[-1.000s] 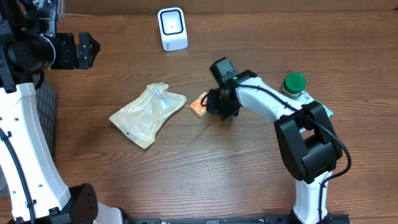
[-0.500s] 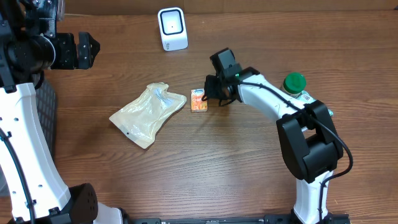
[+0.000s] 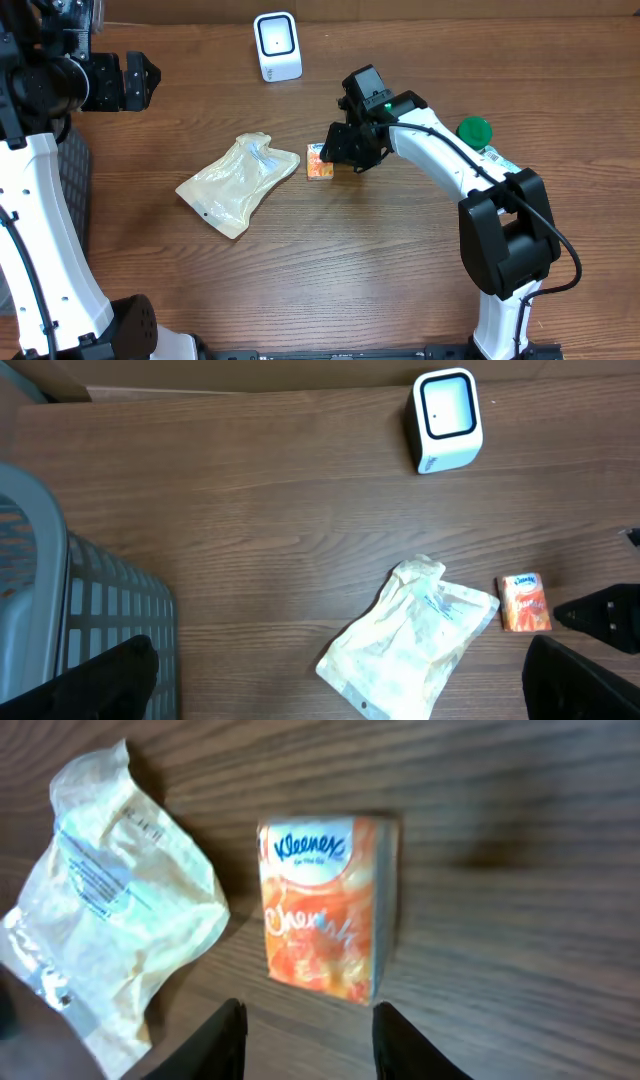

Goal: Scan the item barcode
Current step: 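Close the right gripper on the orange tissue pack, then lift the orange tissue pack and raise it with the right gripper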

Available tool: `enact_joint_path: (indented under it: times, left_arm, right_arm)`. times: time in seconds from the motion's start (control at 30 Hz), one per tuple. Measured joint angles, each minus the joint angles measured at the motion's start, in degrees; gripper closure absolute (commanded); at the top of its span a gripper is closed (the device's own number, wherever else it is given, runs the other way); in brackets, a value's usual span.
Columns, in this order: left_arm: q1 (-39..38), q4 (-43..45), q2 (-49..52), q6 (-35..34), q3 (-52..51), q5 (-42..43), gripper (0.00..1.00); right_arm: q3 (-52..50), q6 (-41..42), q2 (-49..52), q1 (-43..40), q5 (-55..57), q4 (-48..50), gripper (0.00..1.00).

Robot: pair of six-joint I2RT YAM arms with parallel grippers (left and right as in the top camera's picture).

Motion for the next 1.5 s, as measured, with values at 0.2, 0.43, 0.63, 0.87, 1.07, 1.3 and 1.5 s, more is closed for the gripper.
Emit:
enact_joint_path:
  times: [0.2, 0.43, 0.63, 0.87, 1.07, 1.3, 1.5]
  left_arm:
    - [0.0, 0.0, 0.0, 0.0, 0.0, 0.0, 0.01]
    - [0.0, 0.0, 0.0, 0.0, 0.0, 0.0, 0.01]
    - [0.0, 0.0, 0.0, 0.0, 0.0, 0.0, 0.01]
    - [0.0, 0.0, 0.0, 0.0, 0.0, 0.0, 0.01]
    - [0.0, 0.0, 0.0, 0.0, 0.0, 0.0, 0.0]
    - [0.0, 0.0, 0.0, 0.0, 0.0, 0.0, 0.0]
    - [0.0, 0.0, 0.0, 0.0, 0.0, 0.0, 0.0]
  right_arm:
    - [-4.3, 3.3, 0.0, 0.0, 0.0, 4.0, 0.65]
    - [-8.7, 5.6, 0.0, 0.0, 0.1, 9.5, 0.65]
    - [-9.0, 7.9, 0.6, 0.0, 0.0, 11.6, 0.72]
    - [-9.0, 9.3, 3.3, 0.0, -1.7, 12.5, 0.83]
    - [-8.9, 10.3, 3.3, 0.0, -2.5, 12.6, 0.96]
    - [-8.8, 11.0, 3.3, 0.0, -2.6, 11.6, 0.96]
    - [-8.6, 6.2, 3.3, -2.0, -8.3, 8.4, 0.96]
